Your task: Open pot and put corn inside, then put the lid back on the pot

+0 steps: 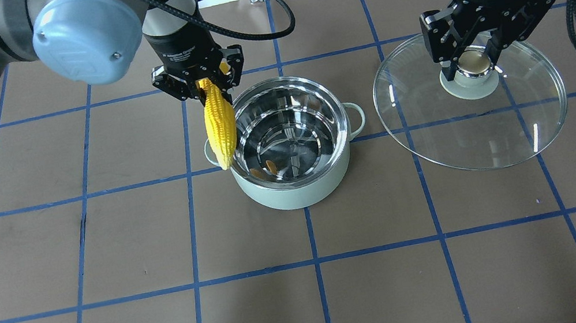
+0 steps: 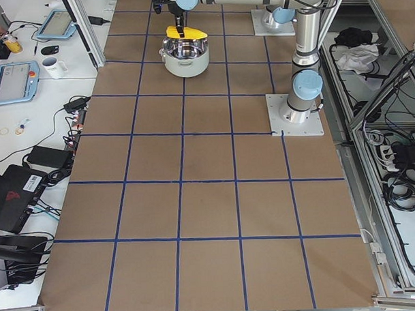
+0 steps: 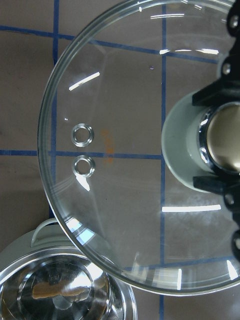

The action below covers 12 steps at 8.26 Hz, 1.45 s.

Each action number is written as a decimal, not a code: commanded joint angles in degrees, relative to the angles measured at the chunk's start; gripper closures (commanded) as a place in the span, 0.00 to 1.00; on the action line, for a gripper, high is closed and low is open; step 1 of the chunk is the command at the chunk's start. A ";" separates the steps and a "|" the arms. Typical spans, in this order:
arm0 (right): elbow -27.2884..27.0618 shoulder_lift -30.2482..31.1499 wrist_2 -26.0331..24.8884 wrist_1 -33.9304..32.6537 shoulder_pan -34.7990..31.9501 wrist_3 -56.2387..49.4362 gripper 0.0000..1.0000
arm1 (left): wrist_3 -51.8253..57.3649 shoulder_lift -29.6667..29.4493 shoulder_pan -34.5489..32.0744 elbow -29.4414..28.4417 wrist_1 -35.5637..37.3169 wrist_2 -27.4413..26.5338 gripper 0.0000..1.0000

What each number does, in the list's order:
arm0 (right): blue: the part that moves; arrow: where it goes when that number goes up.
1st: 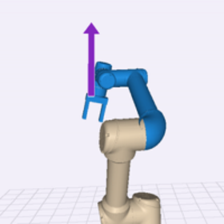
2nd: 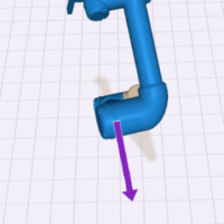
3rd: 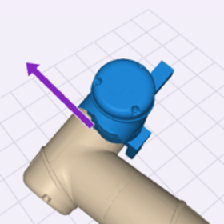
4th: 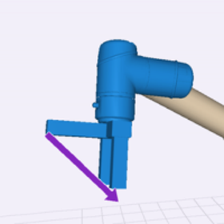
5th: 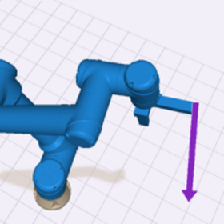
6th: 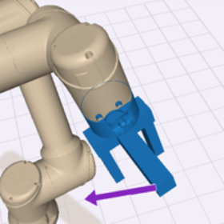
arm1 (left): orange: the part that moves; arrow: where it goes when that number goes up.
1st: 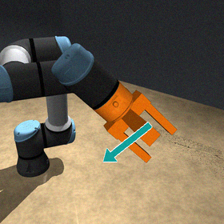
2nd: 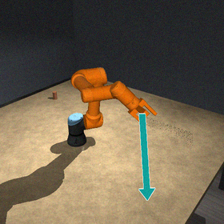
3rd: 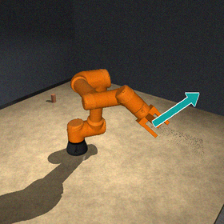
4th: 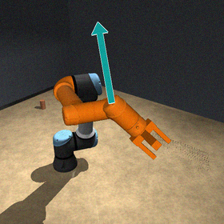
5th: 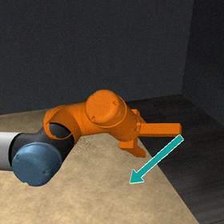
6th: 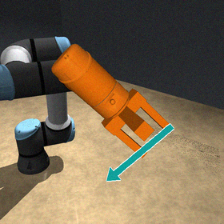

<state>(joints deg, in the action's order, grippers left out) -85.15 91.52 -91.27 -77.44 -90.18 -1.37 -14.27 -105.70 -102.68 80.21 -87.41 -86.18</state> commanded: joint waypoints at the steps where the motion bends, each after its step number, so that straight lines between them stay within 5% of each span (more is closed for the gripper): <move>1: -0.10 0.15 0.04 -1.57 0.00 0.58 1.00 | -6.89 -3.45 -4.44 0.47 3.90 0.49 0.94; 12: -0.19 0.15 0.21 -4.30 -0.09 0.23 1.00 | -7.08 -9.96 -9.03 6.00 14.97 -0.13 0.92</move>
<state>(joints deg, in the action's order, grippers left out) -85.34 91.65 -91.19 -81.50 -90.26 -1.23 -21.53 -115.58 -111.70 83.80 -75.13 -86.29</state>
